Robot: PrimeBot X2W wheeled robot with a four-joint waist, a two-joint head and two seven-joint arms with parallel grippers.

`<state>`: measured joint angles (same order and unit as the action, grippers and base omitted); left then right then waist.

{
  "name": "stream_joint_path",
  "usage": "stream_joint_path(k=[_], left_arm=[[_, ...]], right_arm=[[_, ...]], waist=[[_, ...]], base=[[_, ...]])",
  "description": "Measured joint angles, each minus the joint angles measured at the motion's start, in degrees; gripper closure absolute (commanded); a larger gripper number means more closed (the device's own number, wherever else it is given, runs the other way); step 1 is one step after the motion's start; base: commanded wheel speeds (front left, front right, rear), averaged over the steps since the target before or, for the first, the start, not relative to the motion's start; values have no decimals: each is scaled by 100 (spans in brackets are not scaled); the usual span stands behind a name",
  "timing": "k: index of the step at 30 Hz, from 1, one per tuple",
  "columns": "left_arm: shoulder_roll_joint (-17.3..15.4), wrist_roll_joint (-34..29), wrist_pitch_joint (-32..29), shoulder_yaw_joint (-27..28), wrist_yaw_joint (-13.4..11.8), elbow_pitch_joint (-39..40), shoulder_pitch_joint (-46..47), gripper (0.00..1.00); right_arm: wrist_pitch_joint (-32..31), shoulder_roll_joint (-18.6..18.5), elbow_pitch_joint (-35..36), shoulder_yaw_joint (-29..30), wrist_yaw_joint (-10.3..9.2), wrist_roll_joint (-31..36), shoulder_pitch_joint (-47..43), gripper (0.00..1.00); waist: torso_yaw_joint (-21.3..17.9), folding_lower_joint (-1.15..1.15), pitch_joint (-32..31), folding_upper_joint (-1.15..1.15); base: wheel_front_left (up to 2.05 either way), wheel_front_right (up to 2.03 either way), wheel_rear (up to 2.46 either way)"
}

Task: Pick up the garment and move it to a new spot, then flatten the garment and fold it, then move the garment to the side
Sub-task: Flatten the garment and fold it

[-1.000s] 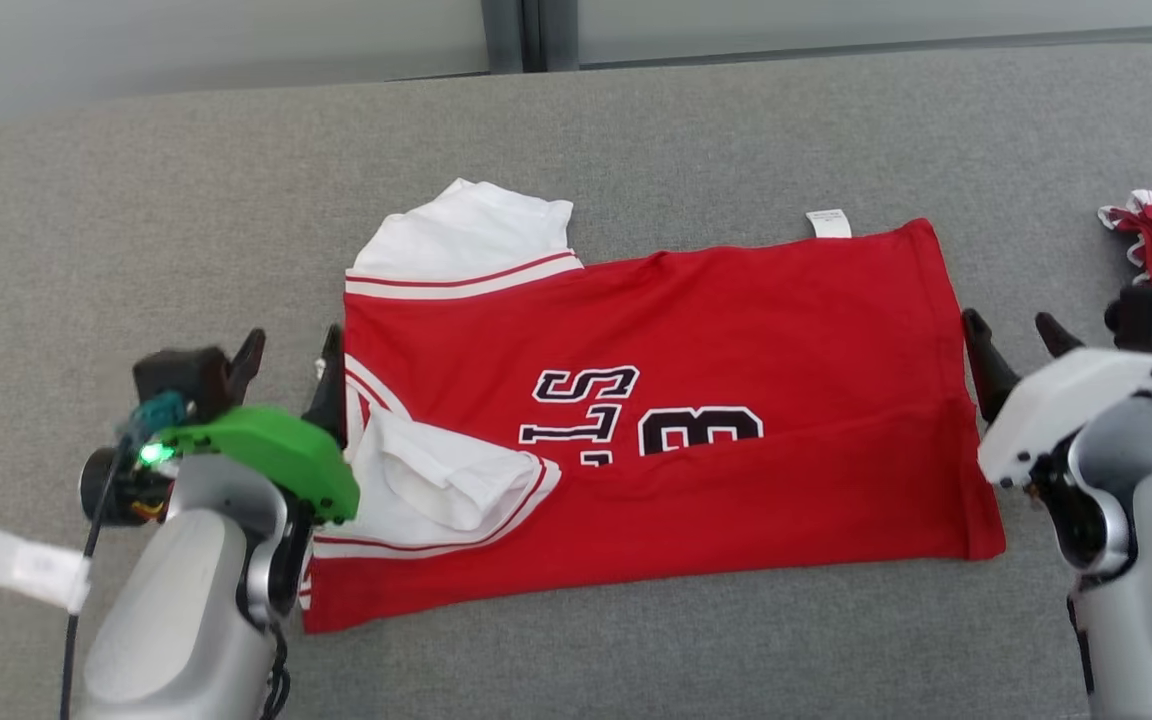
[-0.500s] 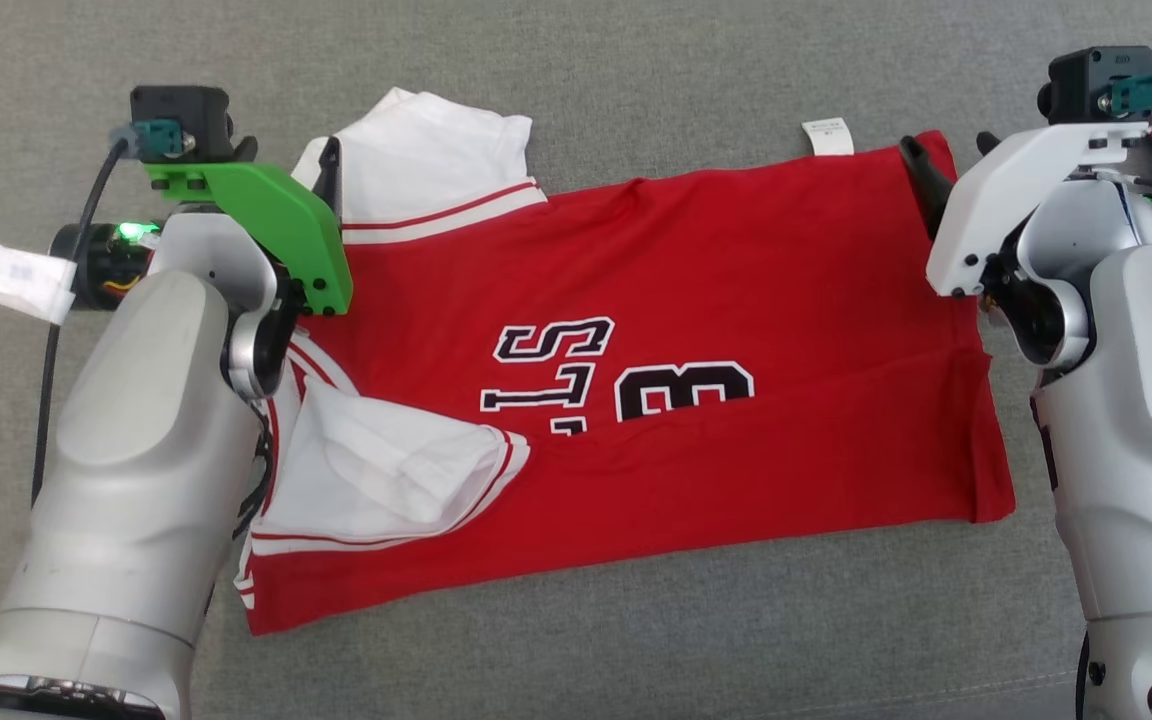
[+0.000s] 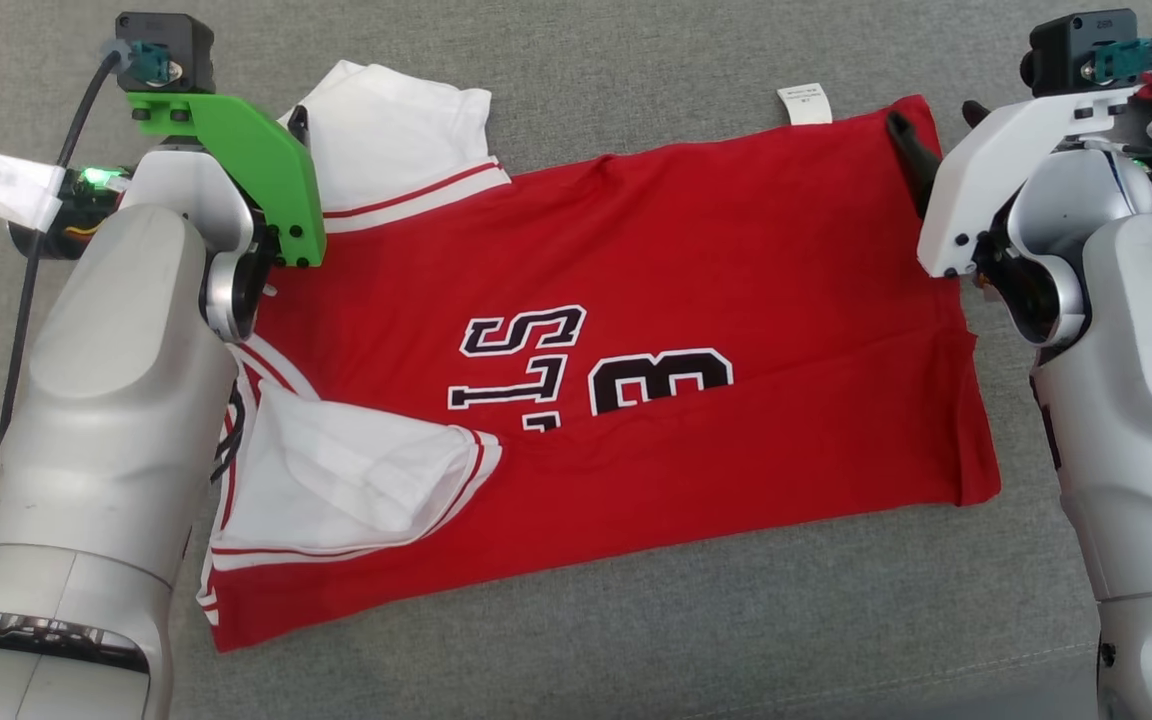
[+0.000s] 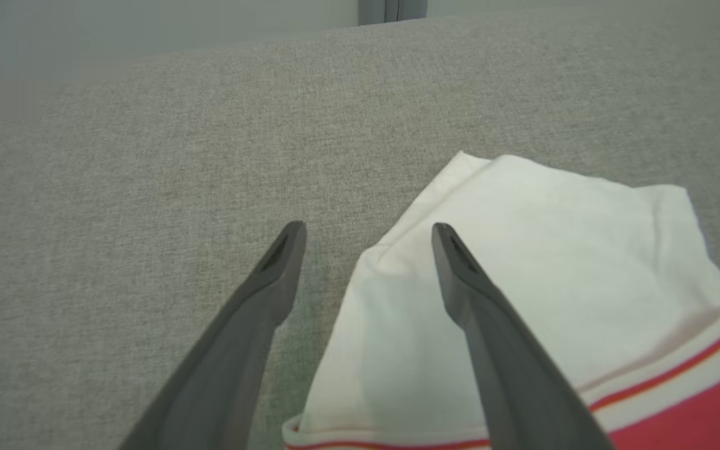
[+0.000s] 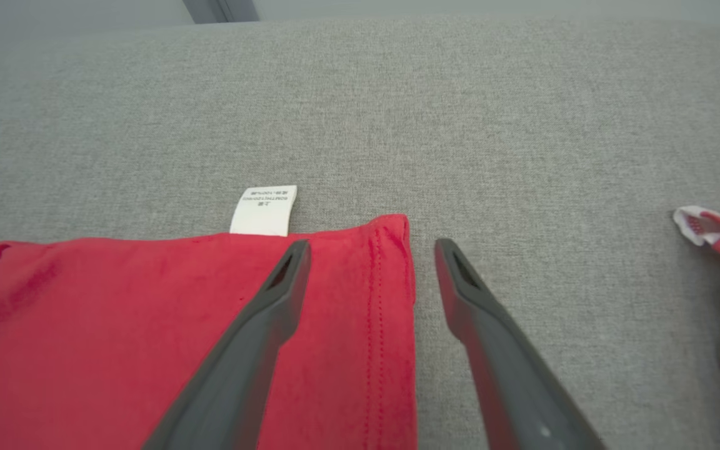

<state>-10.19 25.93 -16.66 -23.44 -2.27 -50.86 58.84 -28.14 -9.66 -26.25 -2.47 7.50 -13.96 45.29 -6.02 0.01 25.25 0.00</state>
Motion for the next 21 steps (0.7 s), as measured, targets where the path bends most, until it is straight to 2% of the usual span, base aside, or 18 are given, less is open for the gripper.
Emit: stream_joint_path(k=[7,15,16,17,18,21], left_arm=[[15,-83,-207,-185,101,-293,184,0],[-13,56,-294,-107,85,-512,264,0],[-23,121,-312,-88,127,-535,264,53],[-33,169,-339,-63,130,-555,270,86],[-51,189,-346,-45,133,-575,281,100],[-153,234,-389,-2,169,-613,320,100]], right_arm=[[-63,-3,32,-200,0,-109,83,0],[-168,-114,58,-416,0,-265,119,0],[-208,-116,71,-450,0,-288,148,0],[-233,-121,85,-501,0,-305,177,0],[-303,-143,105,-561,0,-321,212,0],[-503,-227,160,-727,0,-407,258,0]], waist=[[-113,0,26,0],[-121,0,104,0],[-130,0,111,0],[-139,0,120,0],[-149,-1,132,0],[-177,0,176,0]], base=[[0,0,0],[0,0,0],[0,0,0],[0,0,0],[0,0,0],[0,0,0]])
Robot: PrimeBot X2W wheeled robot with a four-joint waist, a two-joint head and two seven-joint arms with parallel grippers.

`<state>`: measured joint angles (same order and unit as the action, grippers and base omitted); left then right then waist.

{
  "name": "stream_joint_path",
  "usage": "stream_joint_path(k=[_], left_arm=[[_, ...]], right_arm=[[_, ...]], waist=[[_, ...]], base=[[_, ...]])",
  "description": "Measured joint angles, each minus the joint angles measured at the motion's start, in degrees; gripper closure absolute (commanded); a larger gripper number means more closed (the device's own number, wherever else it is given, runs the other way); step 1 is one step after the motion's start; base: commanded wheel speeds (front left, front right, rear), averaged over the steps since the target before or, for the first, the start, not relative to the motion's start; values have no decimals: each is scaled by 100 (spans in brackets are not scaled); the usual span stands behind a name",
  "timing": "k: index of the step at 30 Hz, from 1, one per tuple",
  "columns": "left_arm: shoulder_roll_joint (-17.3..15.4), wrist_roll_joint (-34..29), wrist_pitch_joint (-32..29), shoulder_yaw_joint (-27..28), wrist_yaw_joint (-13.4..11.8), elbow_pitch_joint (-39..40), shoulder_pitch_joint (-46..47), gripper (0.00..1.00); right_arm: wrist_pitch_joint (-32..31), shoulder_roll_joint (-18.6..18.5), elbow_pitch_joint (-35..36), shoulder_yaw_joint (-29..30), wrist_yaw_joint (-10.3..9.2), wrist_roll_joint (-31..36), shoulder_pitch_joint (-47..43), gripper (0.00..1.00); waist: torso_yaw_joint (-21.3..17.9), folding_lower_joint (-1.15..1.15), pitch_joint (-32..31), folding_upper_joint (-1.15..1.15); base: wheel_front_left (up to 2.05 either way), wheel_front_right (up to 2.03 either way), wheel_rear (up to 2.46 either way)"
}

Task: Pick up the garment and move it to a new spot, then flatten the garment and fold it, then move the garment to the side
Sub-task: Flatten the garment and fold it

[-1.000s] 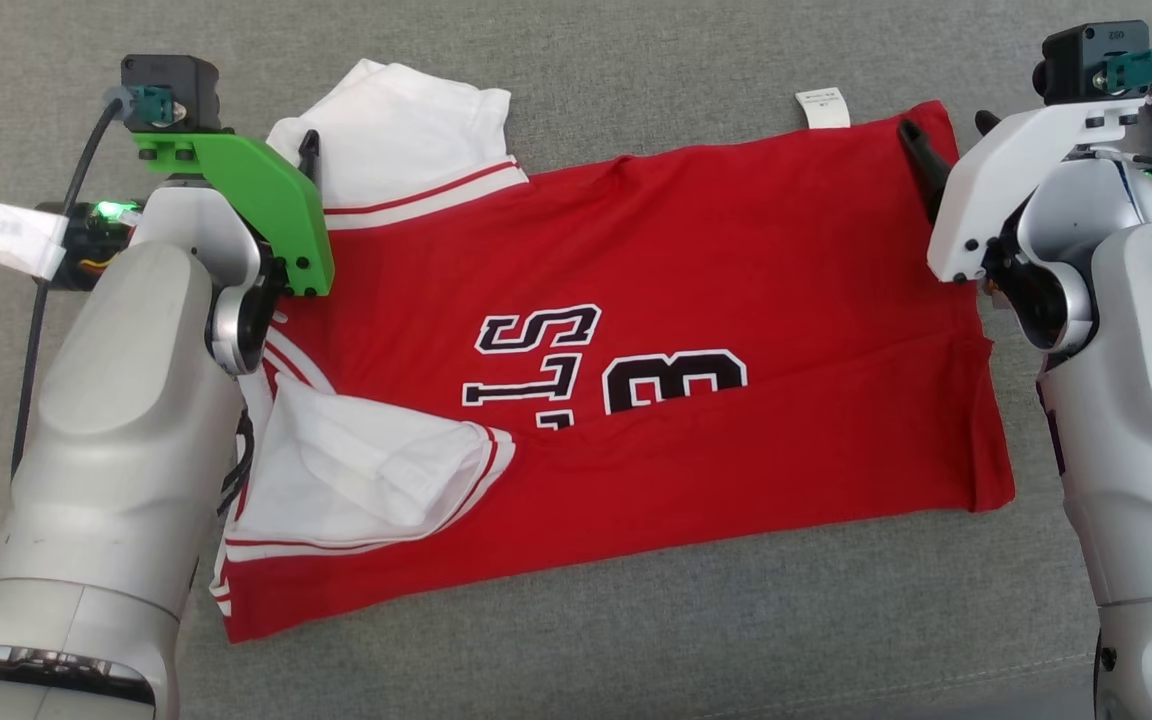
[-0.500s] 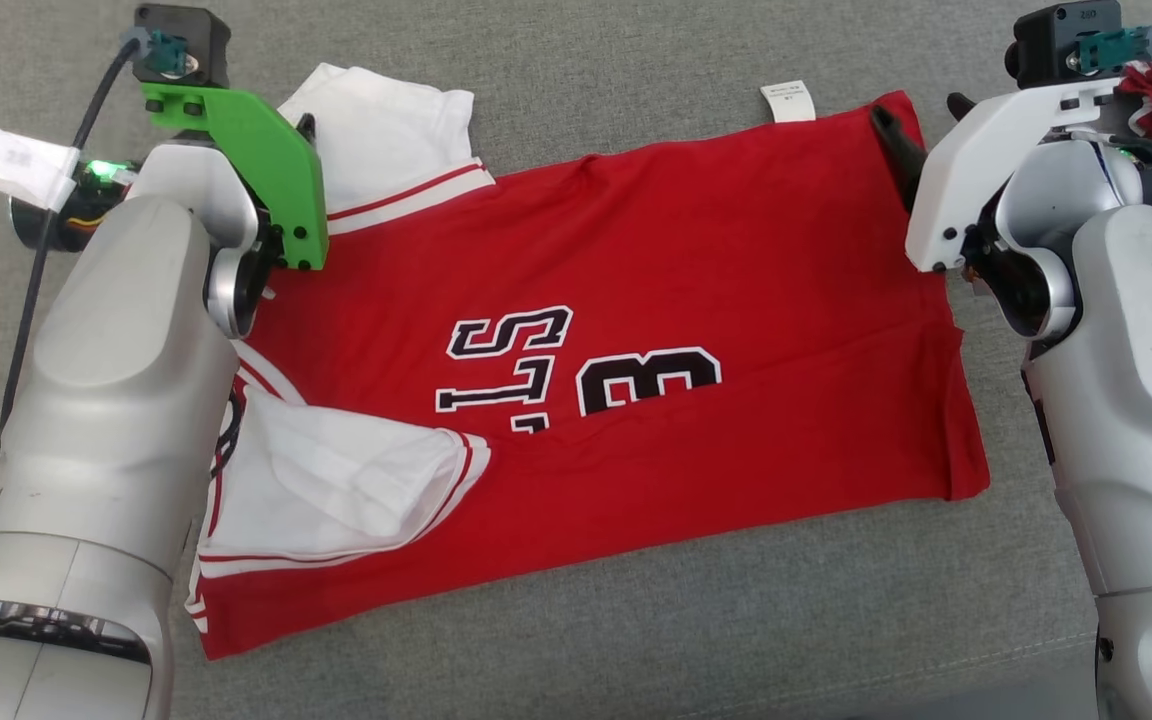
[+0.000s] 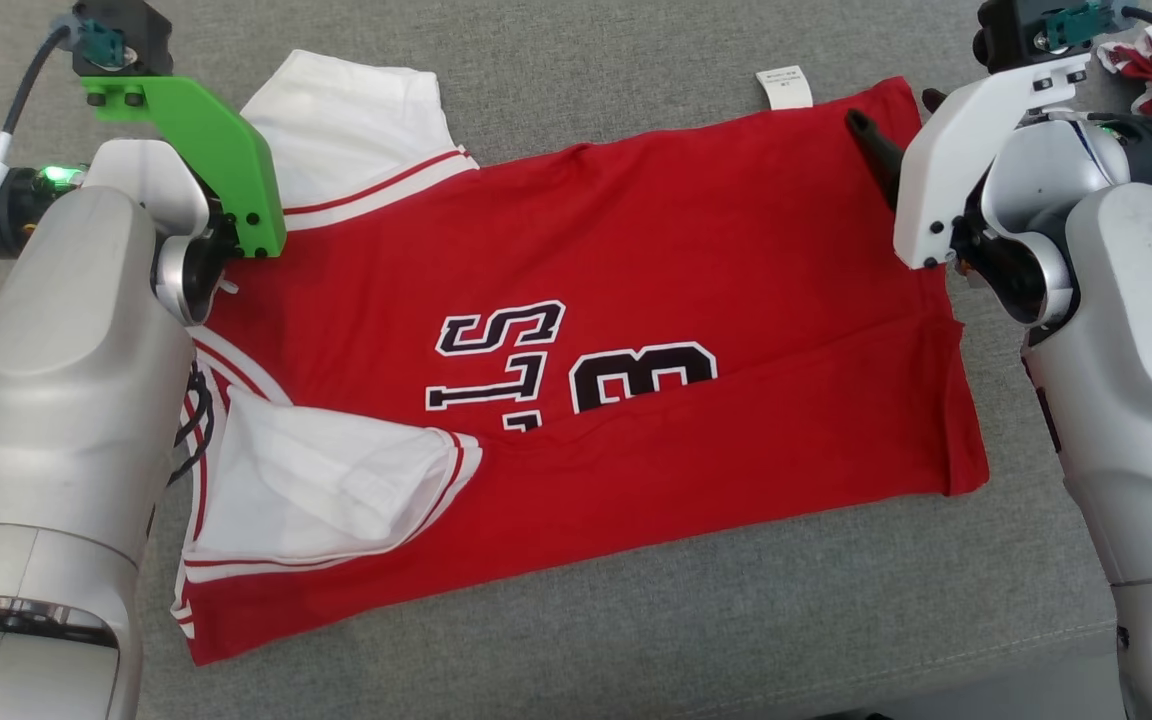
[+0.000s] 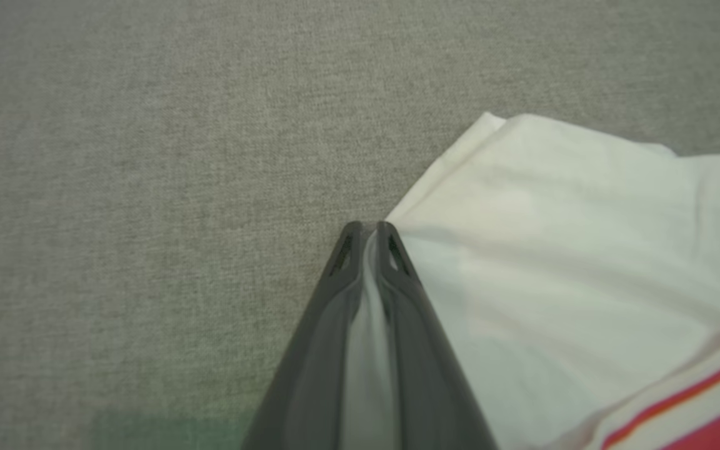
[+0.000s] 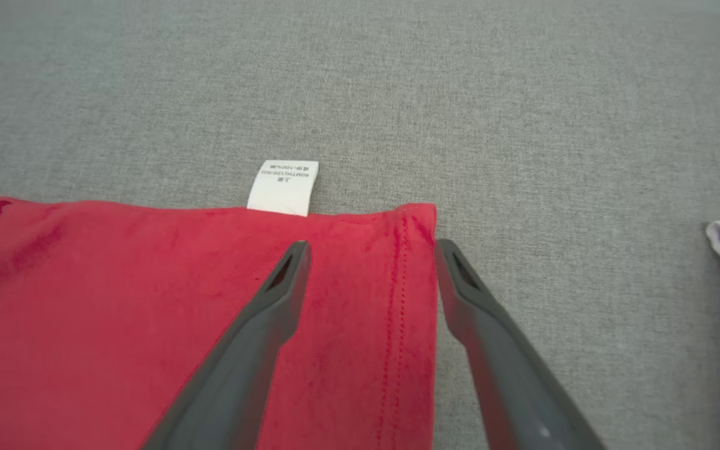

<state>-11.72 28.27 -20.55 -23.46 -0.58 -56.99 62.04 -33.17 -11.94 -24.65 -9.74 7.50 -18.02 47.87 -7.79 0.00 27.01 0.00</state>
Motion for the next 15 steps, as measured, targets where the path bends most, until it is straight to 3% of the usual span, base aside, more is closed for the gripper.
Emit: stream_joint_path(k=[8,15], left_arm=[[-75,170,43,124,68,140,53,100],[-140,291,-5,136,133,332,52,100]], right_arm=[[-581,-423,339,-291,0,-171,93,0],[-716,-686,595,-132,0,-67,86,0]], waist=[[3,0,142,0],[19,0,196,0]], base=[[0,0,0],[0,0,0]])
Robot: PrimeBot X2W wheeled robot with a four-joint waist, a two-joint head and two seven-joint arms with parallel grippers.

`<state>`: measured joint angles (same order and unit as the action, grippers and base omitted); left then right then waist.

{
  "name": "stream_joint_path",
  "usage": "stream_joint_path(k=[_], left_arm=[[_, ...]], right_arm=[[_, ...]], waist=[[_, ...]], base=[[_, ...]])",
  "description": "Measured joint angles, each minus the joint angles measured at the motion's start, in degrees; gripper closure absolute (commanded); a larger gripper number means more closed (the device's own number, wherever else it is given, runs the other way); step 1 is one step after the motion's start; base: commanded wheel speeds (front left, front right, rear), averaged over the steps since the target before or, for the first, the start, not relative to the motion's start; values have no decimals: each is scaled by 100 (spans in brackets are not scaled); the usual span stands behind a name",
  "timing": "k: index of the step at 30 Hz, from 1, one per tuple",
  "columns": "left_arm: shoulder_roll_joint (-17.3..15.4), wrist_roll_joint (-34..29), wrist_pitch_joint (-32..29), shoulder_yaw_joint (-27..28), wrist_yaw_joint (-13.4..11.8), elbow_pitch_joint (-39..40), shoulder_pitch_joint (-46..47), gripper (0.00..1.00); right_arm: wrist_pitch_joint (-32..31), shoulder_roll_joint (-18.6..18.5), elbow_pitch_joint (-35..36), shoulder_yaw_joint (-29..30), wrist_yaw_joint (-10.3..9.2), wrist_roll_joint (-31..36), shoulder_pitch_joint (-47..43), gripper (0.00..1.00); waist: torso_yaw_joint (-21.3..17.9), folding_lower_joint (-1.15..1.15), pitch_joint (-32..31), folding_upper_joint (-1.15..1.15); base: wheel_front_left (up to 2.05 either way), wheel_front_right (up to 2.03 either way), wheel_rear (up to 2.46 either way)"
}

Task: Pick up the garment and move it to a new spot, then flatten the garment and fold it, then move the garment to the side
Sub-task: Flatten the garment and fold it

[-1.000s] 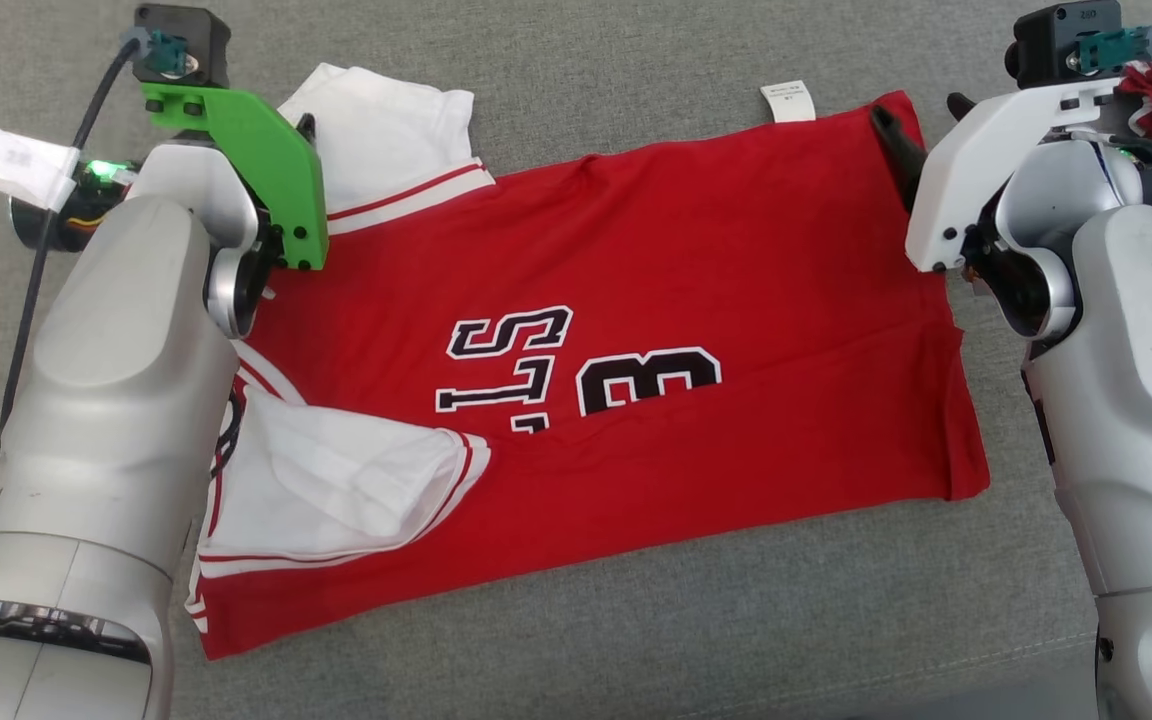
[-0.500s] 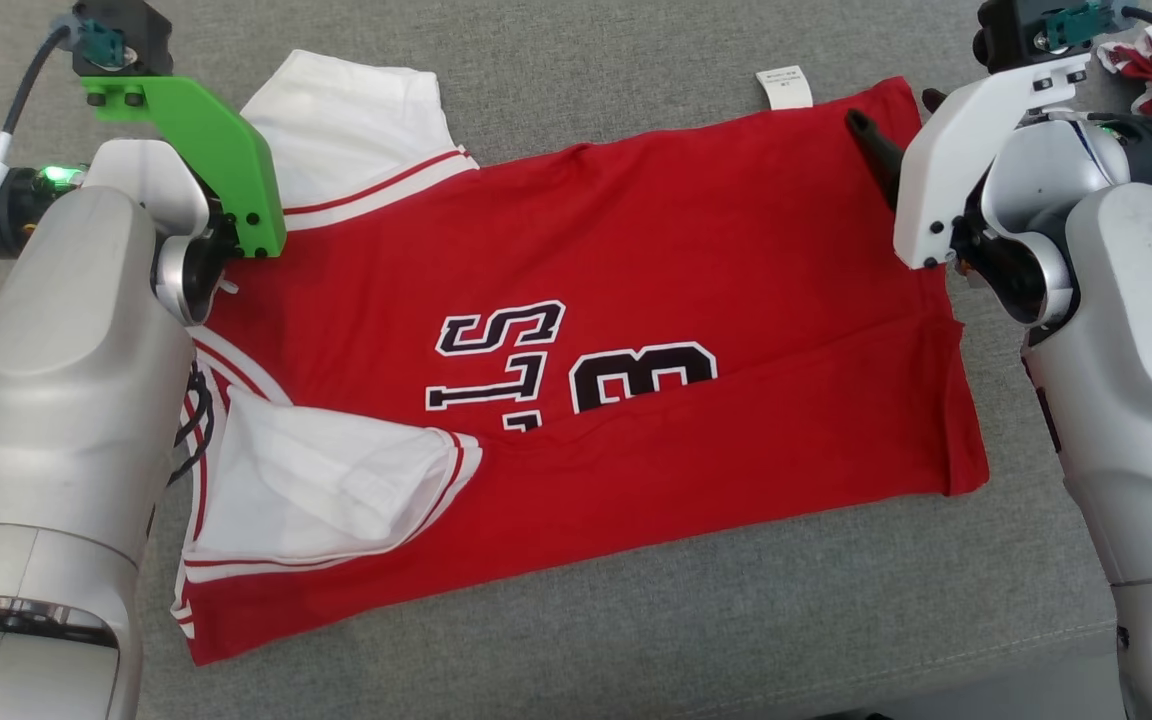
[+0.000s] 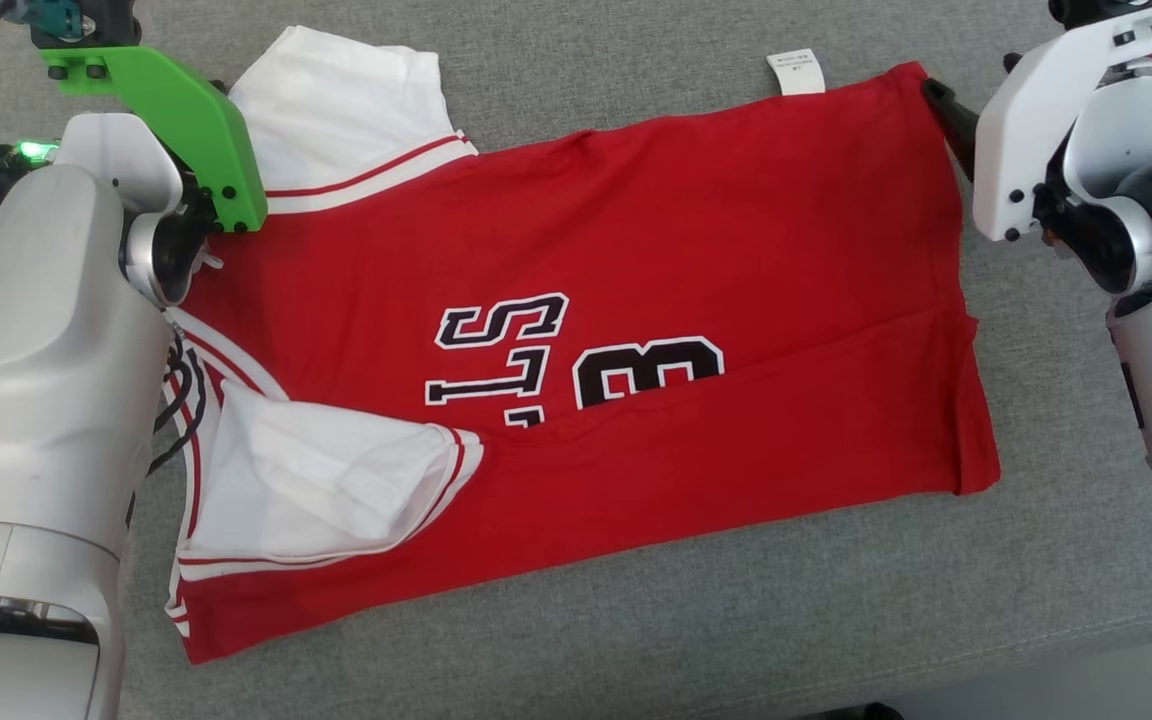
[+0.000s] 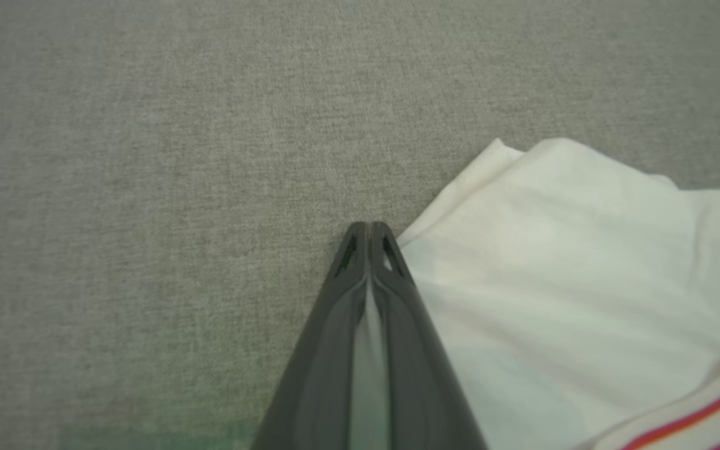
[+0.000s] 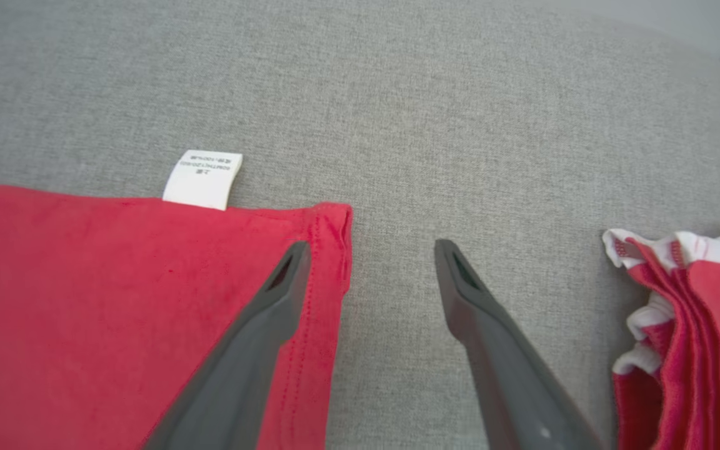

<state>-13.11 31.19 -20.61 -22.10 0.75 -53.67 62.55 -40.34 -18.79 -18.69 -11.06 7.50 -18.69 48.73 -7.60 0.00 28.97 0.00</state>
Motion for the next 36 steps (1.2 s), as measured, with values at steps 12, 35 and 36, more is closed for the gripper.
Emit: stream_joint_path(k=[12,35,36], left_arm=[[196,22,42,-140,2,279,-35,100],[379,33,1121,-213,-16,420,-199,100],[387,45,1150,-215,-15,412,-216,100]], right_arm=[[296,46,-771,-104,0,110,170,0],[1862,-204,-1594,-644,4,-500,352,100],[1883,-211,-1607,-656,5,-521,352,100]], waist=[[187,0,82,0],[330,0,-68,0],[336,0,-86,0]], base=[[0,0,0],[0,0,0],[0,0,0]])
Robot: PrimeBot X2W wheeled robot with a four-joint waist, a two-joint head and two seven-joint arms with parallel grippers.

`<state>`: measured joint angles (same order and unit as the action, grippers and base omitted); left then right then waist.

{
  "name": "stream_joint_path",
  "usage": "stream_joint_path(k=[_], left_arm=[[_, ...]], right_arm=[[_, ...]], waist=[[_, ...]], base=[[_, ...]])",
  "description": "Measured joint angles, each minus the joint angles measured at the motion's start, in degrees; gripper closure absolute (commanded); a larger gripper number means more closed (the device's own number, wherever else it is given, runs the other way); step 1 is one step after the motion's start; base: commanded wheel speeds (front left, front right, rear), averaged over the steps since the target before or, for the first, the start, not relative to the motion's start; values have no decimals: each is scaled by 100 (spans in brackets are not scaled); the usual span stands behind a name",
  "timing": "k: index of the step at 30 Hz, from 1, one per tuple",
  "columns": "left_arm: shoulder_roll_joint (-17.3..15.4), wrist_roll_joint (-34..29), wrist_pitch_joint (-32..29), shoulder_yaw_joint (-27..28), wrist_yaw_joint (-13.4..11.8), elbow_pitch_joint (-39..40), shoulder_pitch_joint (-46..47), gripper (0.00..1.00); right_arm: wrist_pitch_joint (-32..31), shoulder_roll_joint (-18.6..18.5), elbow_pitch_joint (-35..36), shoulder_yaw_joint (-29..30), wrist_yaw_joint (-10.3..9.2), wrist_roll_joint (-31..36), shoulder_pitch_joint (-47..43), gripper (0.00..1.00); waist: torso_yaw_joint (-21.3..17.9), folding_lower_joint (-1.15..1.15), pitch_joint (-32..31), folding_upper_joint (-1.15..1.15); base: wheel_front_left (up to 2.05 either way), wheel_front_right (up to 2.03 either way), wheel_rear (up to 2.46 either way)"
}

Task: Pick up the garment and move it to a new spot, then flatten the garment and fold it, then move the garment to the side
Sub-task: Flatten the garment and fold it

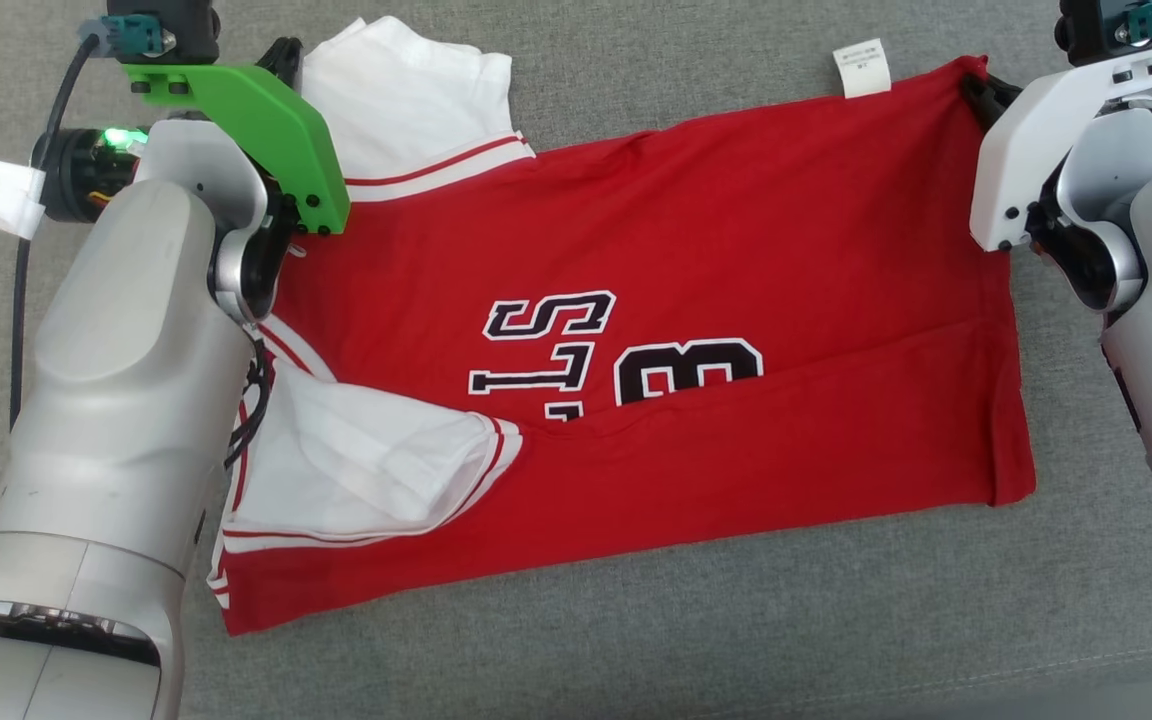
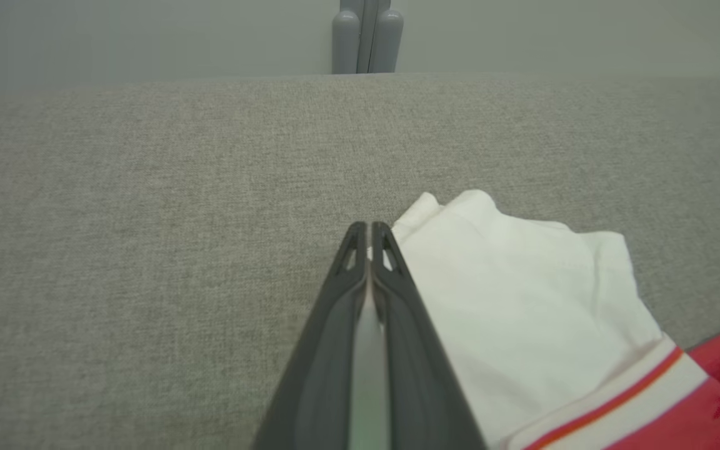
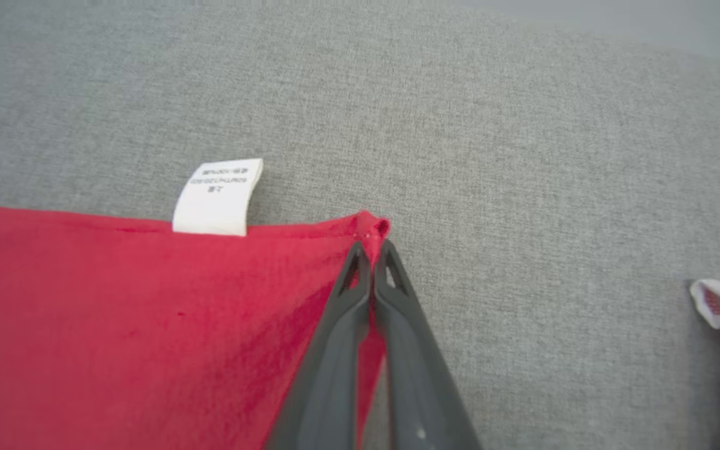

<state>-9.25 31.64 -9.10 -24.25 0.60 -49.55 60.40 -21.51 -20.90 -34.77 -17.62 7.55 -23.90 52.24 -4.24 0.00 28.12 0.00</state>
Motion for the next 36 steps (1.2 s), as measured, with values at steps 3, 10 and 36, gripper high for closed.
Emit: stream_joint_path(k=[3,10,36], left_arm=[[-2,5,58,-5,24,-52,-62,100],[38,16,476,-30,143,51,-136,100],[-346,341,1789,34,-176,3165,-3480,100]], right_arm=[[41,-27,-73,-35,0,-68,-2,100],[388,-40,-131,3,0,-198,-58,100],[1972,-409,1205,437,-1,-896,-2409,100]], waist=[[22,0,-62,0],[87,0,-178,0],[350,0,-890,0]], base=[[0,0,0],[0,0,0],[0,0,0]])
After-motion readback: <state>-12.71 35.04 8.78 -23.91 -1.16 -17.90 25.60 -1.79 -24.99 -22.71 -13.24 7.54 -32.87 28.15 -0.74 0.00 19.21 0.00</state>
